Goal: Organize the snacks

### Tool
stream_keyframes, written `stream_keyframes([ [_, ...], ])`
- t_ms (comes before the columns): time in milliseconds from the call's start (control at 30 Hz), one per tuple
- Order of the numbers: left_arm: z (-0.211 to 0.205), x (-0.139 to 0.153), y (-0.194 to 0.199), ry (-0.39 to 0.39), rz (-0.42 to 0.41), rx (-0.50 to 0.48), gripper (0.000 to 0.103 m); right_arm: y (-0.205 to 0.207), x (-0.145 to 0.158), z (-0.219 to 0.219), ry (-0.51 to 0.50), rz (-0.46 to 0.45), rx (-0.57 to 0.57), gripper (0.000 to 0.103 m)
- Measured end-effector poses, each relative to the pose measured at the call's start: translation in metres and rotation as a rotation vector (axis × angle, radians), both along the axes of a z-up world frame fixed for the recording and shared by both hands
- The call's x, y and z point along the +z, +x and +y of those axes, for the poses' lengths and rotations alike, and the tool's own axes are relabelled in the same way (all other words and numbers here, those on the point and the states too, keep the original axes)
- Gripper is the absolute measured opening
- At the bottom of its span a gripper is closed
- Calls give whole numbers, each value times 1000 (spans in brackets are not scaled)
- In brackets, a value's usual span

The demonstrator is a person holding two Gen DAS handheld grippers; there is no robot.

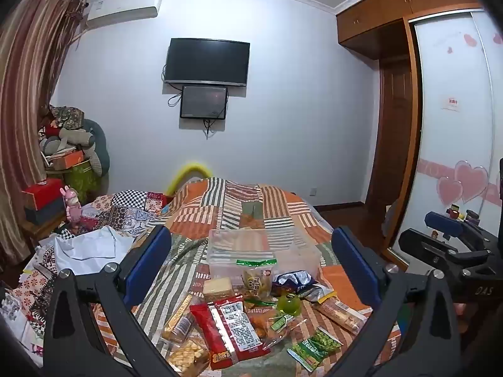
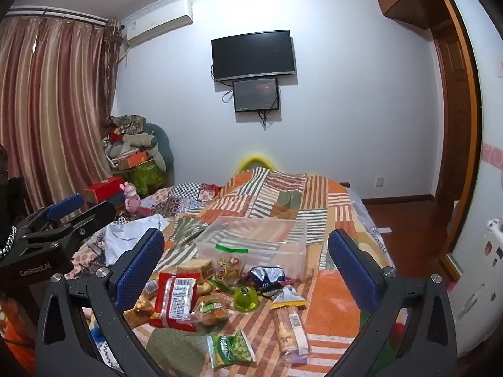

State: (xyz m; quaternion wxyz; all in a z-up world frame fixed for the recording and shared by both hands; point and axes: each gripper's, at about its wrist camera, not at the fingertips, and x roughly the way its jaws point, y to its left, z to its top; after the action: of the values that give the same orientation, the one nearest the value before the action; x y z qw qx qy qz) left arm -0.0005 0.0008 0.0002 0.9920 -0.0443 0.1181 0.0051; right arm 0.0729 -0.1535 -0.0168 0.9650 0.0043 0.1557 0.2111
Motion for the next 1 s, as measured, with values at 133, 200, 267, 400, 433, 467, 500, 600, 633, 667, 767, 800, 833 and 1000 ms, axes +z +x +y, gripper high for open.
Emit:
stream_keyframes([
  [133, 3, 0, 2, -21, 5, -5, 103, -1, 0, 0, -5, -6, -2, 103],
  [200, 4, 0, 3, -30, 9, -12, 103, -1, 0, 0, -4, -7, -3, 103],
  [267, 6, 1, 3, -34, 7, -11, 103, -2, 0, 0, -3, -11, -8, 103],
  [400, 3, -1, 0, -11, 0, -6, 103, -2, 5, -1, 0, -14, -10, 103],
  [433, 3, -2, 0, -9, 1, -6, 103, -3, 6, -1, 2, -15, -10, 103],
  [467, 2, -2, -1, -9, 1, -6, 103, -3, 6, -1, 4, -16, -11, 103],
  [500, 2, -2, -1, -11, 2, -6, 103, -3, 7, -1, 4, -16, -11, 103],
  [600, 2, -2, -1, -16, 4, -6, 103, -4, 4, 0, 6, -16, -12, 103],
  [633, 3, -2, 0, -20, 5, -6, 103, -4, 4, 0, 6, -16, -12, 103],
  [667, 3, -2, 0, -21, 4, -8, 103, -4, 4, 0, 7, -16, -13, 103],
  [767, 3, -2, -1, -17, 1, -6, 103, -4, 4, -1, 10, -16, -10, 103],
  [800, 2, -1, -1, -14, 1, -6, 103, -4, 4, 0, 11, -16, -10, 103],
  [833, 2, -2, -1, -9, 0, -6, 103, -4, 4, -1, 12, -16, -9, 103],
  [1000, 2, -2, 1, -11, 4, -10, 103, -5, 5, 0, 18, -20, -8, 103],
])
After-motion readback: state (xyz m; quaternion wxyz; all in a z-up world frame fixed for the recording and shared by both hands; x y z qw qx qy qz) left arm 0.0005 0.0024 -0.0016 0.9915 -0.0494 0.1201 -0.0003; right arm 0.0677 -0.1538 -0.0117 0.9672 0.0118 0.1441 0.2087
